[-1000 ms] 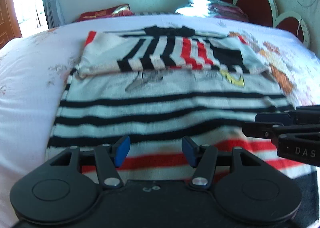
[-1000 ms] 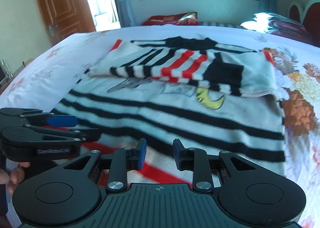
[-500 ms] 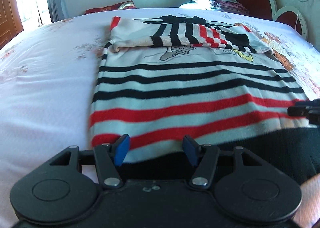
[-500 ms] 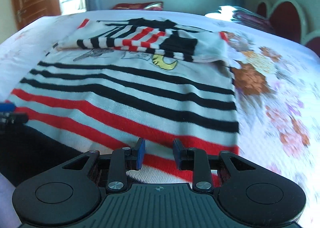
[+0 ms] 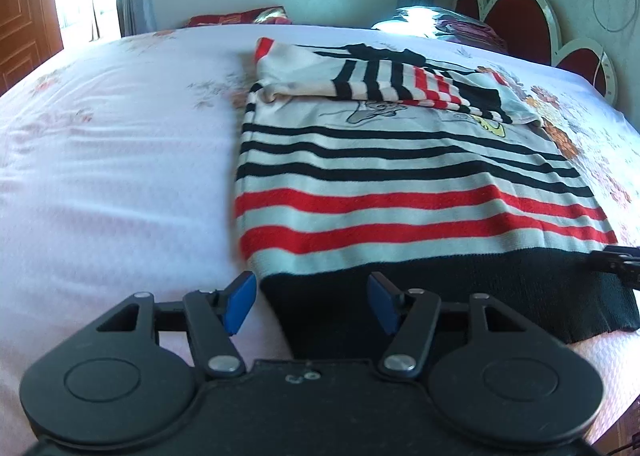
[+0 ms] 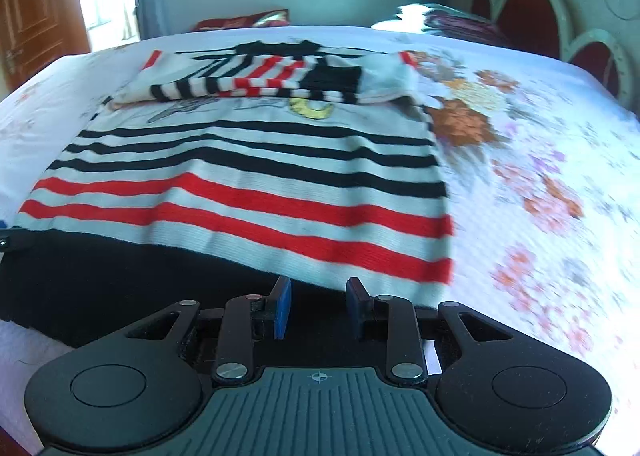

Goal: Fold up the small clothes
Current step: 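Move both open tools along the sweater body to the black hem band, then close both tools on the black hem band of the sweater, then lift the held hem and fold it over toward the collar with both tools, then open both tools, release the hem and smooth the folded sweater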

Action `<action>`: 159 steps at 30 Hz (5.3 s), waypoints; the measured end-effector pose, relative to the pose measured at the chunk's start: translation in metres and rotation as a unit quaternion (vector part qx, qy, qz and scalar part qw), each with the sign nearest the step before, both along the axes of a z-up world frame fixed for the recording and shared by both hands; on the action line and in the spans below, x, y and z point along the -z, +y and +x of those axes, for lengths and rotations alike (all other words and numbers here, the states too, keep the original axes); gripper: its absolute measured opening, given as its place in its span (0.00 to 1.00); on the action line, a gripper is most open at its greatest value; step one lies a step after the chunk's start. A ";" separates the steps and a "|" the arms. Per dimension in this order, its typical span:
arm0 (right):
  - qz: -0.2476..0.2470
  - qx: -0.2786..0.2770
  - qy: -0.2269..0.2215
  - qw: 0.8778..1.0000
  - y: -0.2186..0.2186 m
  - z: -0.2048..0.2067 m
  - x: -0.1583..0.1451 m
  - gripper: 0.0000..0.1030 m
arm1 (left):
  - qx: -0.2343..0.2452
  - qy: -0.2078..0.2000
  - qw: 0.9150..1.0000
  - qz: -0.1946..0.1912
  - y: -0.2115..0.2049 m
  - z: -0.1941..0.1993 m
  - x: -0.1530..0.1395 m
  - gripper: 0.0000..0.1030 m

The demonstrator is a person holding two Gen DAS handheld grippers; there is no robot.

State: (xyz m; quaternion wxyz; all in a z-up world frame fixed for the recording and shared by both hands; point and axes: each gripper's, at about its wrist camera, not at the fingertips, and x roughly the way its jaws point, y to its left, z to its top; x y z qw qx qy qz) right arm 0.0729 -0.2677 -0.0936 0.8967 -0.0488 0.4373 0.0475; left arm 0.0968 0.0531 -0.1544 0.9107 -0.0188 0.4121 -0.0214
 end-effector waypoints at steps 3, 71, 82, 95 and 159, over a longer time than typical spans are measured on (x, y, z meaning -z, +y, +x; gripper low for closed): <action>-0.005 0.020 -0.002 1.000 -0.009 -0.006 -0.004 0.31 | 0.001 0.004 1.000 -0.007 0.005 -0.003 0.002 0.59; 0.149 0.044 -0.118 0.981 -0.046 0.269 -0.071 0.09 | 0.002 -0.102 0.977 -0.188 0.008 0.256 -0.066 0.09; 0.177 0.077 -0.048 0.980 -0.058 0.350 -0.018 0.09 | -0.046 -0.055 0.982 -0.174 0.012 0.329 -0.028 0.09; 0.187 0.107 -0.036 0.976 -0.074 0.390 -0.003 0.55 | -0.108 0.000 0.970 -0.217 0.031 0.372 -0.002 0.41; 0.082 -0.041 -0.037 0.995 0.016 0.341 0.028 0.31 | 0.014 -0.030 0.999 -0.018 -0.076 0.316 0.016 0.55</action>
